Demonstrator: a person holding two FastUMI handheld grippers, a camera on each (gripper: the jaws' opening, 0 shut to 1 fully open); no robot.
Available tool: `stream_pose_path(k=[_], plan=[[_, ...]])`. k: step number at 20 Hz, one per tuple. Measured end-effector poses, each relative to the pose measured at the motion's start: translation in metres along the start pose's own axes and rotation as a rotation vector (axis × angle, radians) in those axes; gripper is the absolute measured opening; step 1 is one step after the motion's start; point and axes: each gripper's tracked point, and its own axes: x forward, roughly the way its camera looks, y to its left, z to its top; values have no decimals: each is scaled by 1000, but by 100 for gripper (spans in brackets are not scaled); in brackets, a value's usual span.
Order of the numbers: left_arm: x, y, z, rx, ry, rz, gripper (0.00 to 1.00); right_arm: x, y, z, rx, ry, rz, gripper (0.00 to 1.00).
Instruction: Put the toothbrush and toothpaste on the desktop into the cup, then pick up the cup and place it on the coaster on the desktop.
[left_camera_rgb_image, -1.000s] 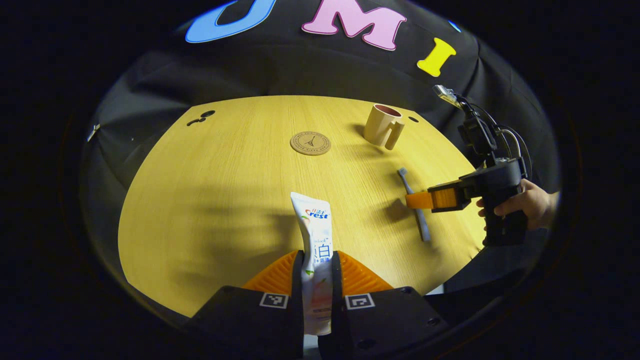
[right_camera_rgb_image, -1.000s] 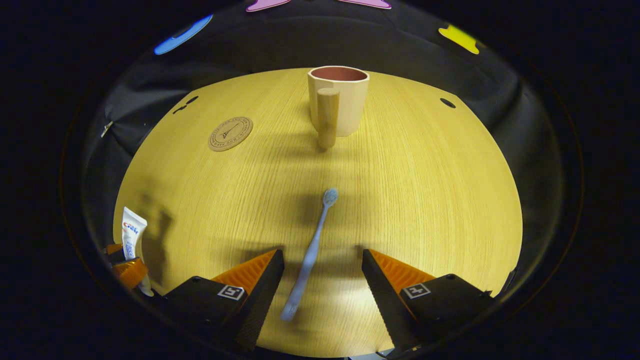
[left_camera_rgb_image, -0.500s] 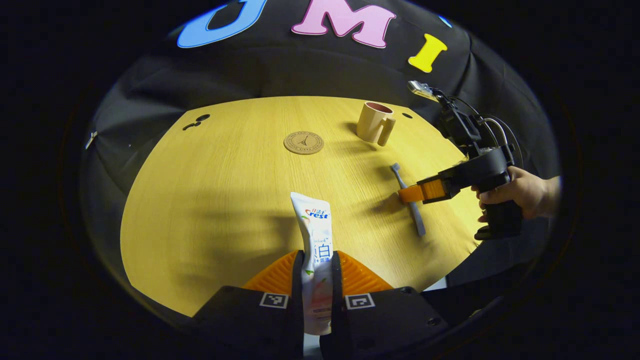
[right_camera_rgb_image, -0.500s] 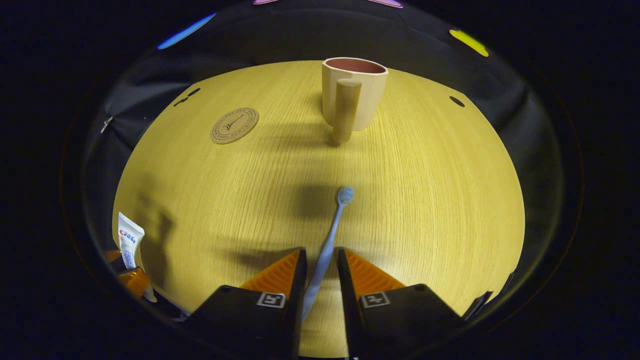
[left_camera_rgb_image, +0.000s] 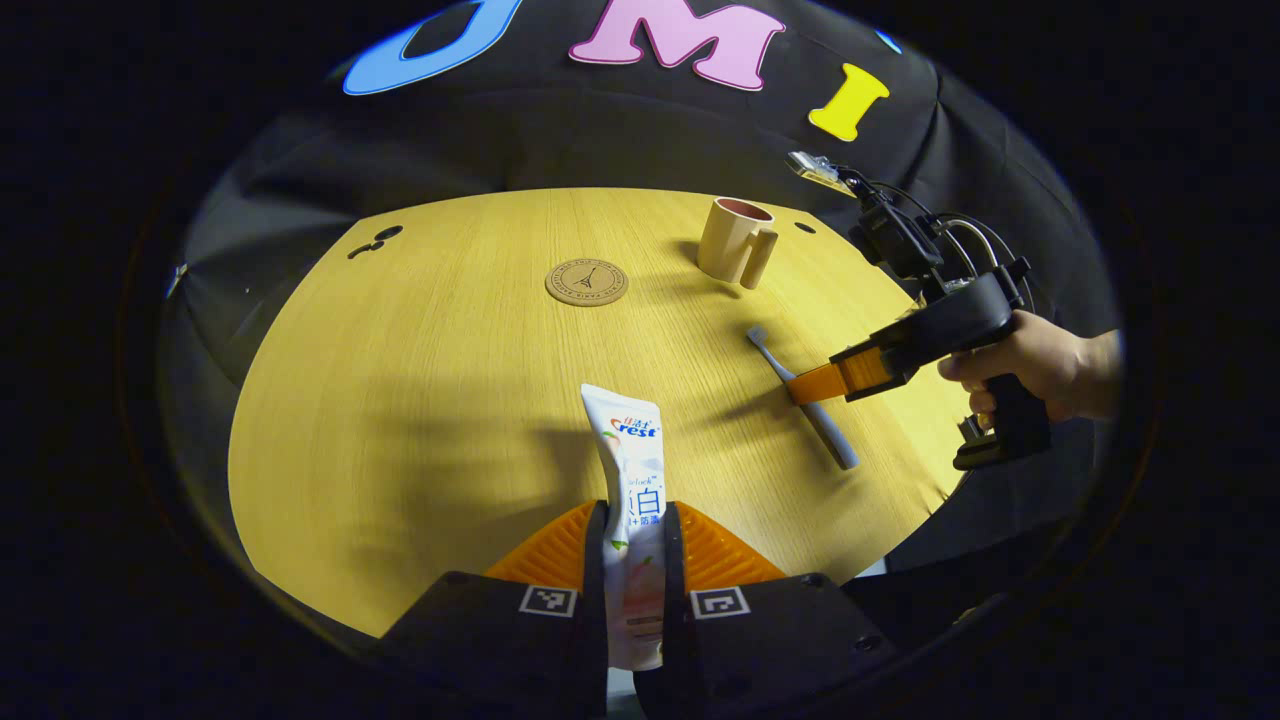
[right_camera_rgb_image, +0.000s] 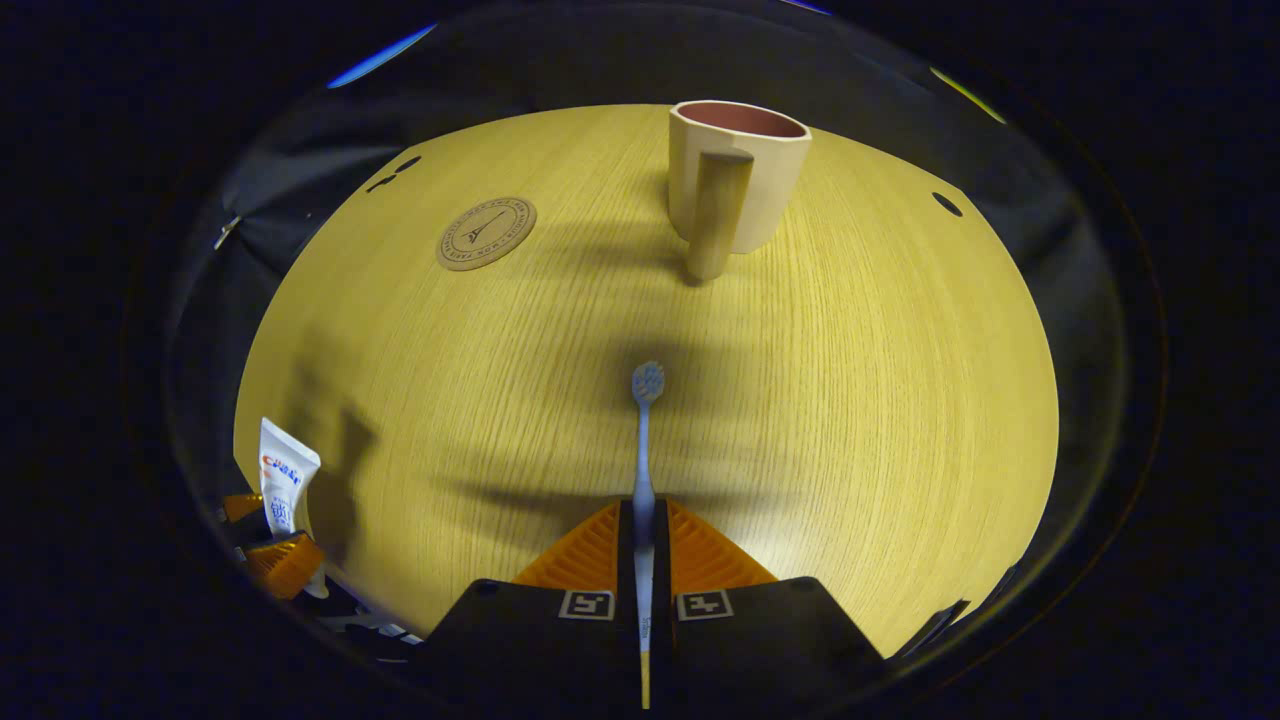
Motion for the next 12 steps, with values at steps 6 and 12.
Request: stream_pose_path(k=[6,12], plan=[[3,-7,21,14,-23,35,27,-7,-27,-8,-49,-6,14,2],[-1,-38,107,-1,-173,10,27,-44,-66,-1,131,-134,79,5]])
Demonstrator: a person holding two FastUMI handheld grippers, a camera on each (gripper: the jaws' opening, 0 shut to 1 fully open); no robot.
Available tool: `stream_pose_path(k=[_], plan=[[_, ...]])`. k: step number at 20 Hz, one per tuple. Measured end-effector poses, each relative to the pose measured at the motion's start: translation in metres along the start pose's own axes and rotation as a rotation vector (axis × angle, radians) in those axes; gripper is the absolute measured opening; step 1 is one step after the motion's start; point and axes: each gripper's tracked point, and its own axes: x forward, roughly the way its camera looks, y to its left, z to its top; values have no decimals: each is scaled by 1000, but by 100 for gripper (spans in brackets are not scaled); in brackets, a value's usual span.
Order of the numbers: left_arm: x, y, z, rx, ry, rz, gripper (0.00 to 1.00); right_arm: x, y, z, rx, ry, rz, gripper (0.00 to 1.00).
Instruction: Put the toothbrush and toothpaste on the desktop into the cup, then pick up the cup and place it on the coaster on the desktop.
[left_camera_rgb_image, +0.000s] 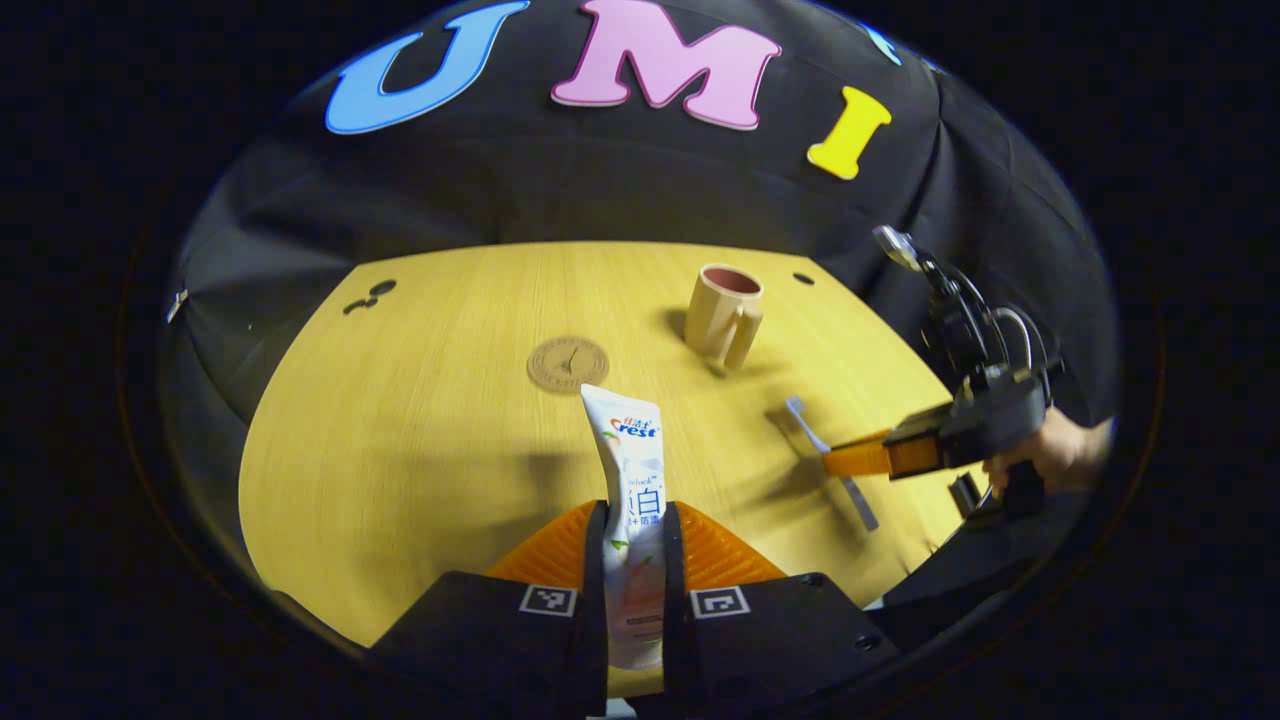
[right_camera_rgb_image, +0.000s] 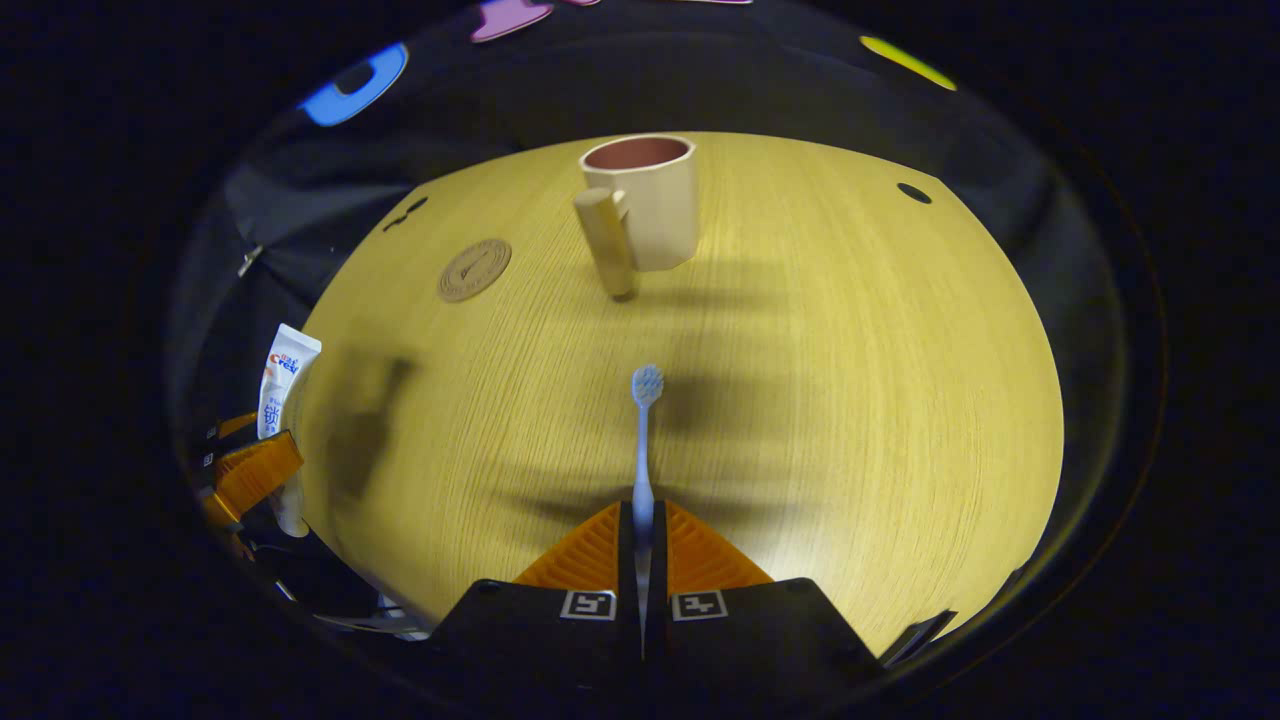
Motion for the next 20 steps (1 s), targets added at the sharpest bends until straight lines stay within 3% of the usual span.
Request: stream_pose_path(k=[5,9,12,20], plan=[[25,-37,82,7,-113,-53,27,-22,-33,14,-16,-69,14,5],[52,-65,142,55,-197,-89,27,-32,-49,18,63,-77,56,5],[81,-87,186,74,-269,-116,27,-38,-66,16,56,-73,65,6],[151,-117,245,110,-406,-154,27,-46,-103,7,62,-48,61,5]])
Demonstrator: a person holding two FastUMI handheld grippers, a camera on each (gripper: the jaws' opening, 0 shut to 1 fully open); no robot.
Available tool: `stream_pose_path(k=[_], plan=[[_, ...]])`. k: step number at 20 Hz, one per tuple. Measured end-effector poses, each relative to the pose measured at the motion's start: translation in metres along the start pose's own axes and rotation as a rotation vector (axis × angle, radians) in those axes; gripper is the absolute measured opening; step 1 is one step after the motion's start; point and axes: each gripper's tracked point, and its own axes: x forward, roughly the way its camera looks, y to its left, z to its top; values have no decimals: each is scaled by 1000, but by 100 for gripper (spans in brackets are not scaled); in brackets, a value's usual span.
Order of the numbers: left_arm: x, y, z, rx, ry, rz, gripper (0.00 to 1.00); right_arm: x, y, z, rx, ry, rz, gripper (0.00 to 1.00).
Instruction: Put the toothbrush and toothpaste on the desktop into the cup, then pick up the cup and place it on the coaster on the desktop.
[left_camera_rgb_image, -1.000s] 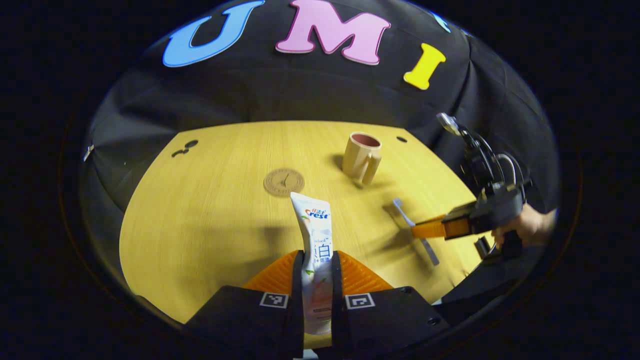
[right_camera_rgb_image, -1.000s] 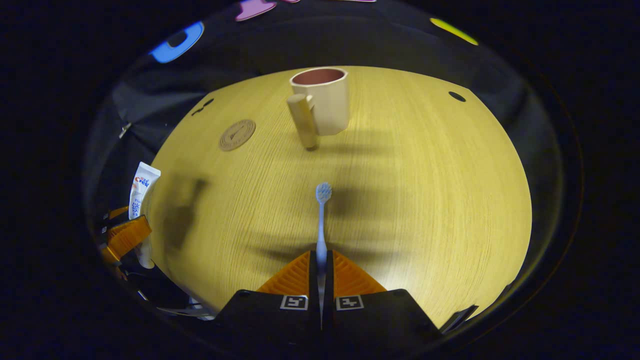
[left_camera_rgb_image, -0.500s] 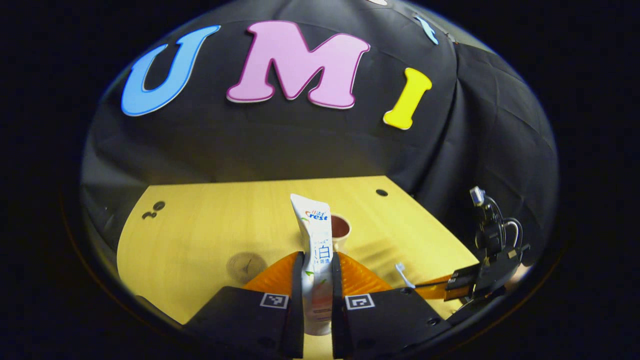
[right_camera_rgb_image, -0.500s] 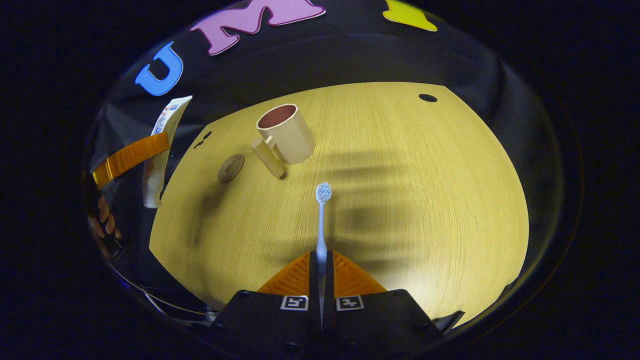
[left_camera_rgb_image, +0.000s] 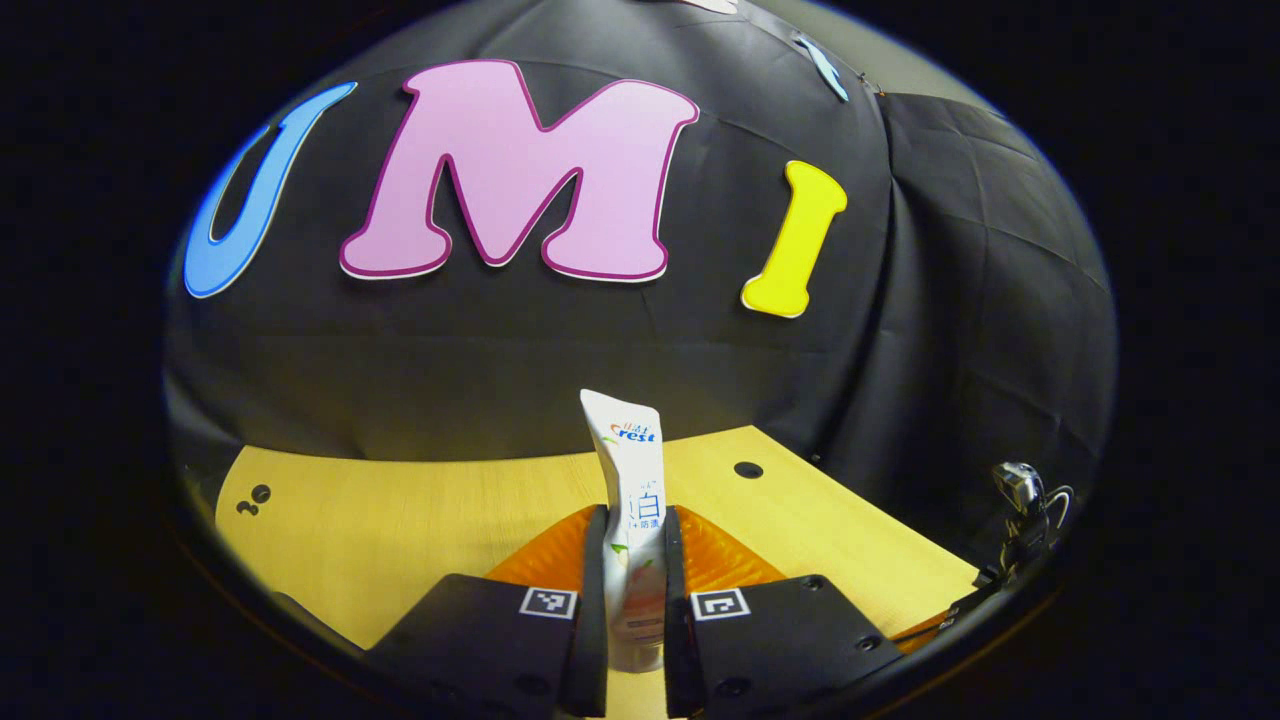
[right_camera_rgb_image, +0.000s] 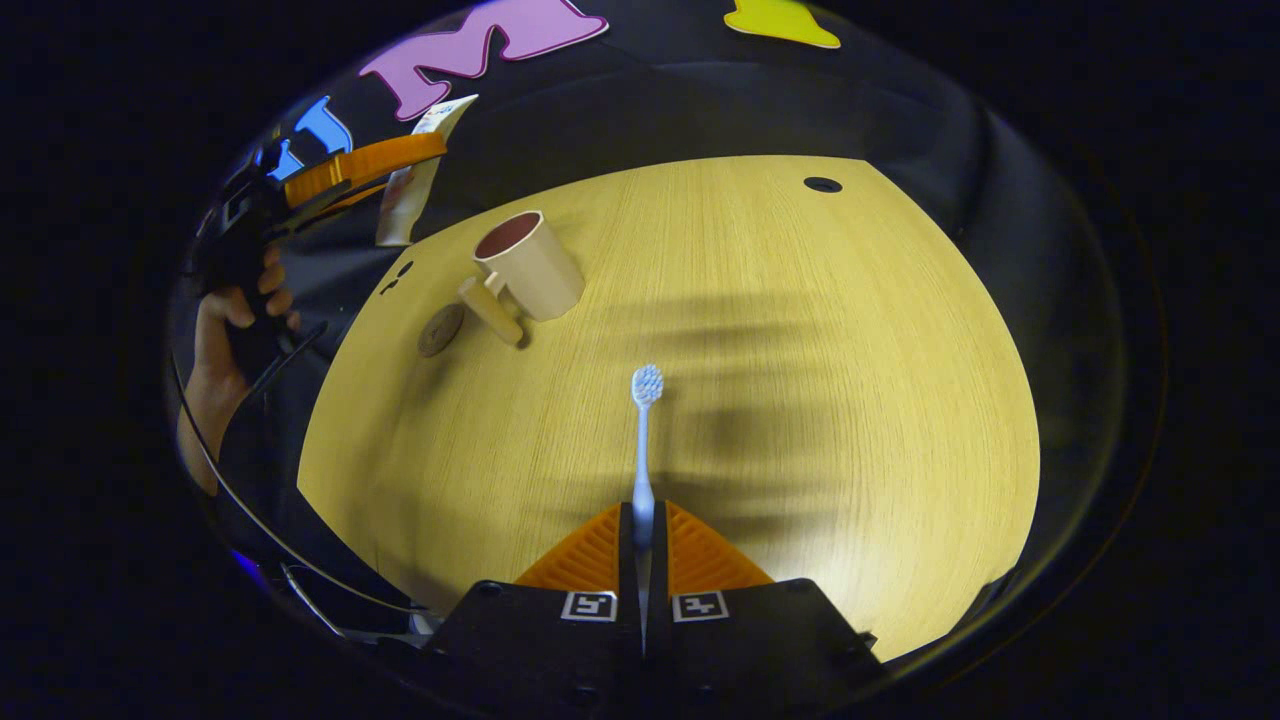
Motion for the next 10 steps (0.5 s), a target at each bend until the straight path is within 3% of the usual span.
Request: stream_pose_path(k=[6,10], plan=[[43,10,-23,-69,-63,-36,29,-3,-2,0,1,18,-1,5],[51,16,-44,-26,-78,-44,29,-2,3,-2,-18,20,3,6]])
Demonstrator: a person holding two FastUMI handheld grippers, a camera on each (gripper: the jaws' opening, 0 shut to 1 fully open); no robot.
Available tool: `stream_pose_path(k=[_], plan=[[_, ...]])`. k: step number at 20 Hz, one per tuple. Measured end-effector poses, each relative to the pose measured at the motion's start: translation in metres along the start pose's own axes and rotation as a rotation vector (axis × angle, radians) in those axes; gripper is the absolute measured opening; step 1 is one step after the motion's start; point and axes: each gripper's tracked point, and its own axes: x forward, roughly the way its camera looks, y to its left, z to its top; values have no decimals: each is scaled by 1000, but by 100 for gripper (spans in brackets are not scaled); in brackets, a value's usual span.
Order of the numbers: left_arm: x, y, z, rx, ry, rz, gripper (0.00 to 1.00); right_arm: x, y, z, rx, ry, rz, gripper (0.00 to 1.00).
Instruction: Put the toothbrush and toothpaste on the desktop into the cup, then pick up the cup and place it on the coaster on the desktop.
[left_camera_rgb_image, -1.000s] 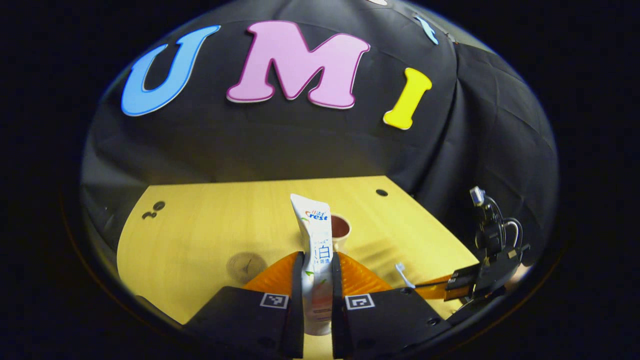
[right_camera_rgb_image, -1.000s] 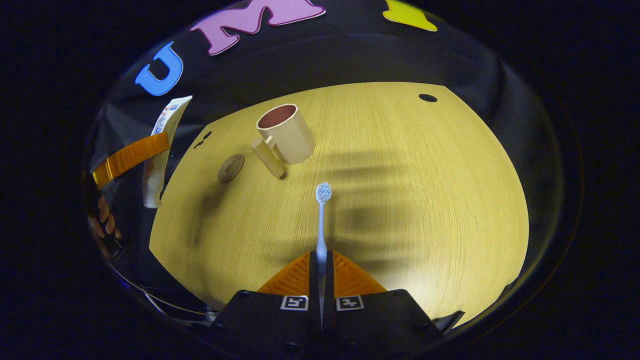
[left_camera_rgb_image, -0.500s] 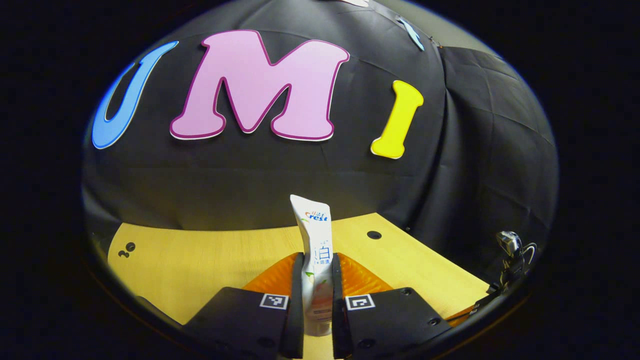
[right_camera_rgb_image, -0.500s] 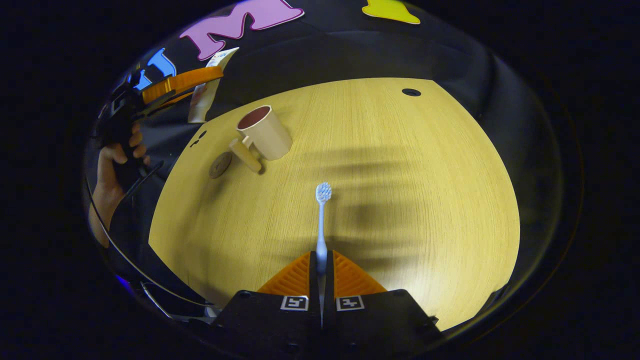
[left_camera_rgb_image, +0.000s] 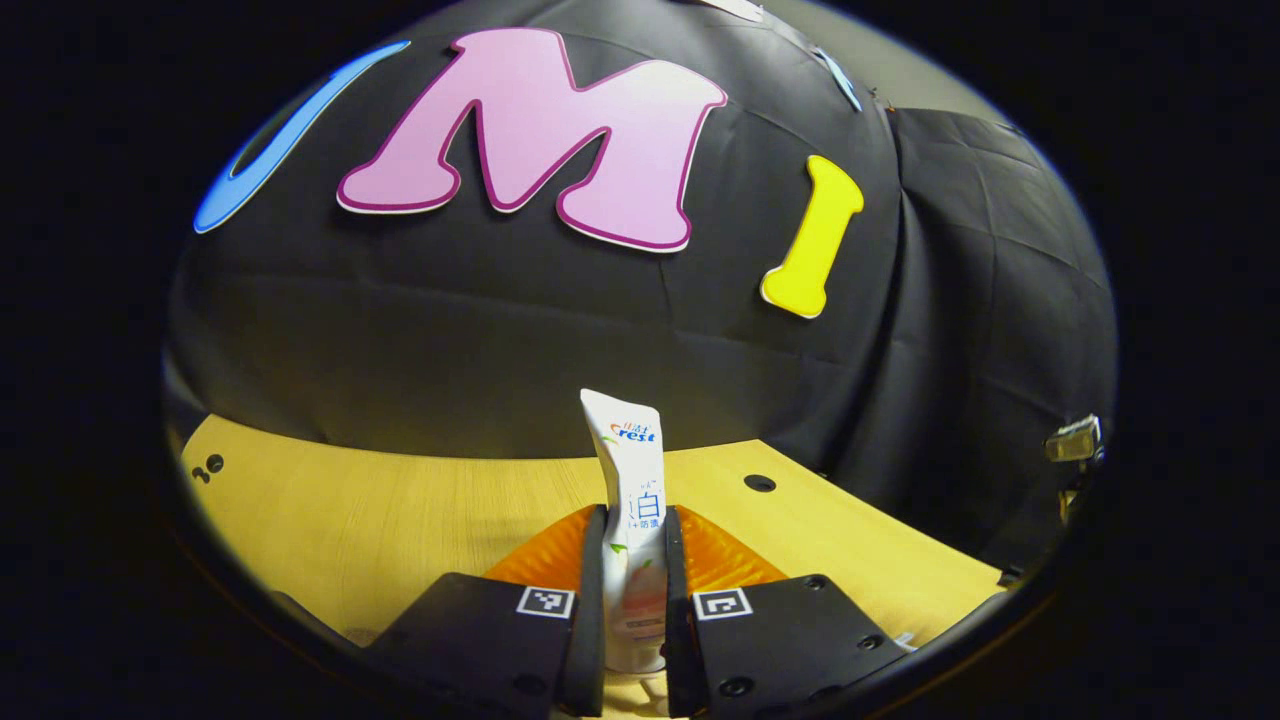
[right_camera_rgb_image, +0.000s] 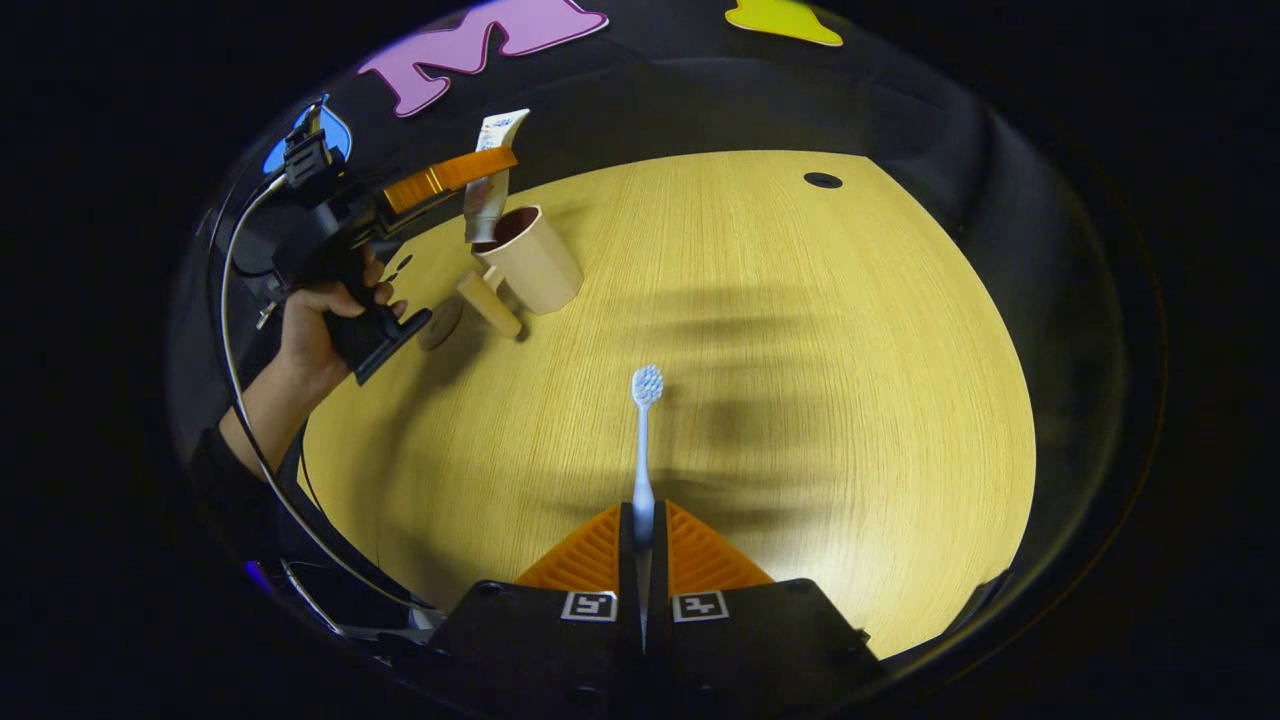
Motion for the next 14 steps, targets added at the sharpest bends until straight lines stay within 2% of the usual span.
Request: stream_pose_path(k=[1,2,3,4,6,7,10,11,14], plan=[[0,1,-6,-1,1,-9,29,1,4,0,-5,-1,3,6],[1,2,-10,-4,1,-11,35,2,7,1,-12,1,6,6],[1,6,-15,4,4,7,32,5,7,3,-24,0,5,6],[1,11,-20,10,11,23,38,8,9,5,-37,-3,5,5],[-5,11,-25,12,8,27,36,13,15,7,-54,-18,15,5],[-6,9,-23,3,6,18,41,15,18,11,-52,-29,22,5],[-27,4,-3,4,-44,20,93,16,26,26,-32,-70,43,6],[-36,2,5,8,-64,28,96,15,27,33,-29,-86,50,6],[-74,2,26,14,-97,79,97,10,31,62,-54,-148,65,5]])
